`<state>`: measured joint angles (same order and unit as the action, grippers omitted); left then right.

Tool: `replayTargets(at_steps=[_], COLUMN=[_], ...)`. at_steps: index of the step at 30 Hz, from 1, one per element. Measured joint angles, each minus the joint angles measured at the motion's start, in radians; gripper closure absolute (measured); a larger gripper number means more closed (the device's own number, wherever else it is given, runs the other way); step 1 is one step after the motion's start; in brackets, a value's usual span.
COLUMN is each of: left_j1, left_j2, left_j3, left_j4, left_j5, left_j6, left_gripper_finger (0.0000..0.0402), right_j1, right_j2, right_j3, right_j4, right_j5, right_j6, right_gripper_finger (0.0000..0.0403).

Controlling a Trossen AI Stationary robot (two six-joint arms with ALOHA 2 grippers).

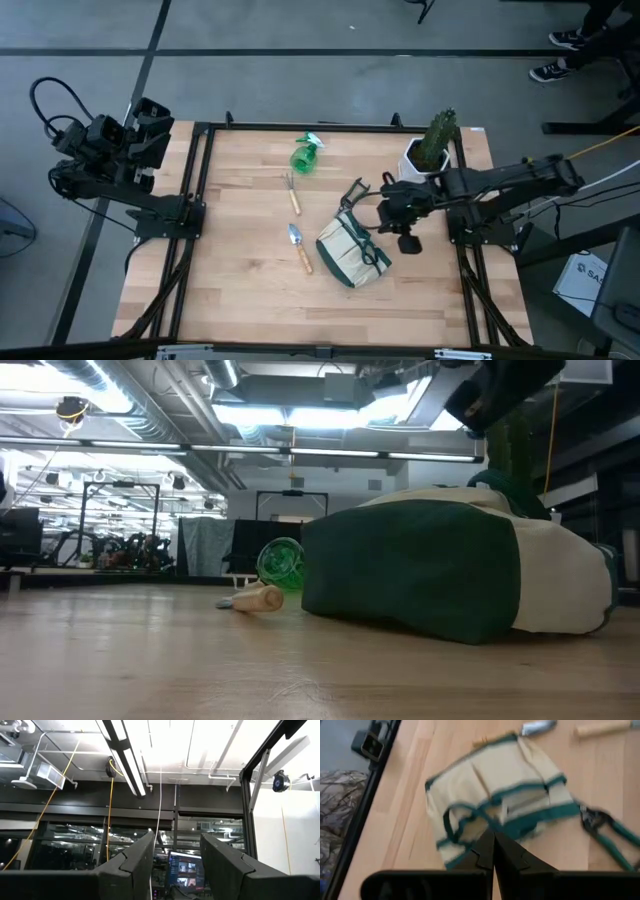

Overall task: Pick & Place Garden tools in Gardening bag
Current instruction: Prepare the light brown gardening bag

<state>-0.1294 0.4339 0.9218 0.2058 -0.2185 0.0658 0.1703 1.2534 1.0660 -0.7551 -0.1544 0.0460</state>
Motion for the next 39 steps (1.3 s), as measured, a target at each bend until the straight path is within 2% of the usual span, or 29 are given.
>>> replayTargets(at_steps=[6, 9, 18, 26, 33, 39], left_j1=[0.0, 0.0, 0.0, 0.0, 0.0, 0.0], left_j2=[0.0, 0.0, 0.0, 0.0, 0.0, 0.0], left_j3=[0.0, 0.0, 0.0, 0.0, 0.0, 0.0], left_j4=[0.0, 0.0, 0.0, 0.0, 0.0, 0.0], left_j5=[0.0, 0.0, 0.0, 0.0, 0.0, 0.0], left_j6=[0.0, 0.0, 0.0, 0.0, 0.0, 0.0], left_gripper_finger=[0.0245, 0.0245, 0.0245, 0.0245, 0.0245, 0.0245], right_j1=[0.0, 0.0, 0.002, -0.025, -0.025, -0.037], right_j2=[0.056, 0.062, 0.062, 0.065, 0.117, 0.189], right_j3=[0.0, 0.0, 0.0, 0.0, 0.0, 0.0], right_j4=[0.116, 0.093, 0.063, 0.063, 0.088, 0.089], right_j5=[-0.004, -0.007, -0.041, -0.04, -0.04, -0.04], right_j6=[0.075, 0.151, 0.169, 0.343, 0.352, 0.423], right_gripper_finger=[0.0393, 0.0393, 0.0393, 0.0393, 0.0393, 0.0393])
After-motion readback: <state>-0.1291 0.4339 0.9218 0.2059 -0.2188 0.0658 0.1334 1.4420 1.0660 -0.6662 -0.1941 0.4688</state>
